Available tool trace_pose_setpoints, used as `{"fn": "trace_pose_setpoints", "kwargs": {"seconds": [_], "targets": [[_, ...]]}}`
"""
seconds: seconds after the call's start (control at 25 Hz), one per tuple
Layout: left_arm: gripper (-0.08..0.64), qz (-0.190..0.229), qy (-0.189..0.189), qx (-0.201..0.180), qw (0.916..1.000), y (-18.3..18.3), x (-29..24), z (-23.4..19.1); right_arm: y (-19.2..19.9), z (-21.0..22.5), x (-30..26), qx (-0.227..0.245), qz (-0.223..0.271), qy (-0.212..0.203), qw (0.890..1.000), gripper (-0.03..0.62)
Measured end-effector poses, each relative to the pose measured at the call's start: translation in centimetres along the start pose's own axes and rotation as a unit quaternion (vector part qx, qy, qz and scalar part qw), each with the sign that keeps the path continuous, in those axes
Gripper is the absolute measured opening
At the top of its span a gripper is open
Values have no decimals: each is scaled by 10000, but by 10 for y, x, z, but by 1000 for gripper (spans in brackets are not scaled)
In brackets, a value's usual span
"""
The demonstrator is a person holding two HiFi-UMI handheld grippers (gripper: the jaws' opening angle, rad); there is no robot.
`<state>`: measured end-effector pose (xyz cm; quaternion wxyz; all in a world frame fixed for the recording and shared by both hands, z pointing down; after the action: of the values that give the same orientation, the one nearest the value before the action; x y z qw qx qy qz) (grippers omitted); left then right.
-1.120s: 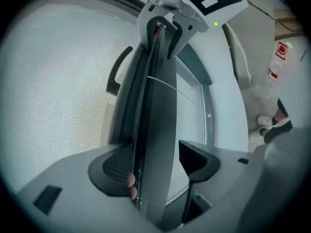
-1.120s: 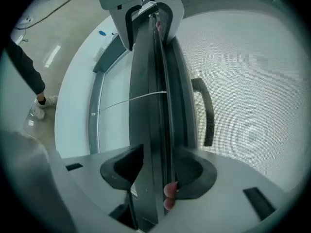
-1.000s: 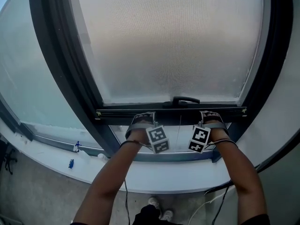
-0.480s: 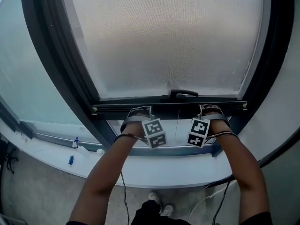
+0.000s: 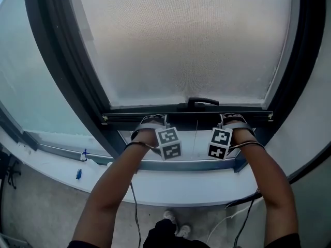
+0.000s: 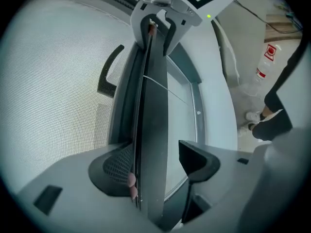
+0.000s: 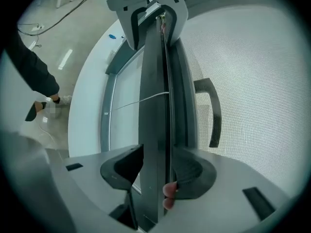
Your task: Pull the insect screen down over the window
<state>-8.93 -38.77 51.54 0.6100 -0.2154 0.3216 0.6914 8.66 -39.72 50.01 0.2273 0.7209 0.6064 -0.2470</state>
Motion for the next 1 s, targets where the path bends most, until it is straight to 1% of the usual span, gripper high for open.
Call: {"fn": "trace_pose_setpoints", "kwargs": {"seconds": [0.16, 0.28, 0.36, 0.56, 0.64, 0.76, 0.92, 1.0], "targets": [[293, -47, 366, -65, 9993, 0, 4, -5, 0, 7, 3, 38, 64, -263, 9996, 179], [293, -23, 380, -145, 9992, -1, 7, -6, 0, 9, 8, 46, 143, -376, 9992, 179], [293, -20, 416, -103, 9991, -1, 8, -5, 0, 9, 9, 44, 168, -463, 9988, 179], [293, -39, 730, 1, 9973, -2, 9, -5, -1, 10, 10, 30, 112, -677, 9976, 179], [293, -77, 715, -23, 9974, -2, 8, -4, -1, 9, 8, 29, 96, -718, 9974, 179], [293, -121, 585, -56, 9982, -3, 5, -2, -1, 8, 8, 27, 57, -739, 9972, 179], [293, 5, 544, 71, 9985, -2, 6, -4, -3, 11, 8, -10, 27, -802, 9968, 179], [293, 51, 469, 64, 9989, -1, 6, -7, -3, 12, 7, 10, 45, -730, 9973, 179]]}}
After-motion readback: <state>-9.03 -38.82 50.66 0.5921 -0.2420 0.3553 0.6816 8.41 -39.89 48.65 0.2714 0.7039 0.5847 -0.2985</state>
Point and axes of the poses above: the fingertips, and each gripper's own axes: x backward along the fingers, z to its right, y out of its underside, the point moved 4 cm from there along x, backward along the fingers, and after that the axes turned 8 degrees about z, right-handed, at the moved point
